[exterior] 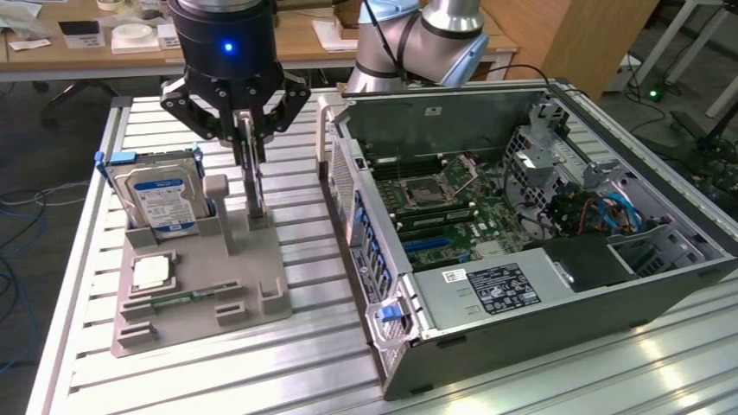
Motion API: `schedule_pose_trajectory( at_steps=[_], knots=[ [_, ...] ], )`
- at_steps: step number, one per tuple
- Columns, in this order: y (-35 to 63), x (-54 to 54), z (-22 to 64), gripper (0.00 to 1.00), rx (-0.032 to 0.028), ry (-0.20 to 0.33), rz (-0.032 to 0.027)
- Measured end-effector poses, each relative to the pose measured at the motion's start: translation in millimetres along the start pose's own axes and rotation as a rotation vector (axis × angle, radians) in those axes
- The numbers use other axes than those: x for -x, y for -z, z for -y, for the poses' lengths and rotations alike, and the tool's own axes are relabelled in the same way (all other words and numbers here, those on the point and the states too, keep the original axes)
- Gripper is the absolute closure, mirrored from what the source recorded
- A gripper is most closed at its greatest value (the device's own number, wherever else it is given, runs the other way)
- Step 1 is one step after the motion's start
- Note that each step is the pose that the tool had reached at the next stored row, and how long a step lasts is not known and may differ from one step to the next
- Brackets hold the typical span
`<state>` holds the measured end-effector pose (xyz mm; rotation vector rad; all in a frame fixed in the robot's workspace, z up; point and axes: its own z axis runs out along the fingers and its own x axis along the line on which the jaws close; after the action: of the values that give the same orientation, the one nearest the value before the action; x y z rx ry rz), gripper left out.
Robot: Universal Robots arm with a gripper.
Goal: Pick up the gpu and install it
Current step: 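Pick up the gpu and move the gpu toward the slot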
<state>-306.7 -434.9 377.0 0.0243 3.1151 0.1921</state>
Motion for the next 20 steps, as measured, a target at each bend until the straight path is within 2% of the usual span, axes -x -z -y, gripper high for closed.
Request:
schedule_pose_trajectory(
  at_steps=[20],
  knots=[
    [8.6,0.2,-1.1,0.72,0.0001,0.001,-0.0001]
  ],
)
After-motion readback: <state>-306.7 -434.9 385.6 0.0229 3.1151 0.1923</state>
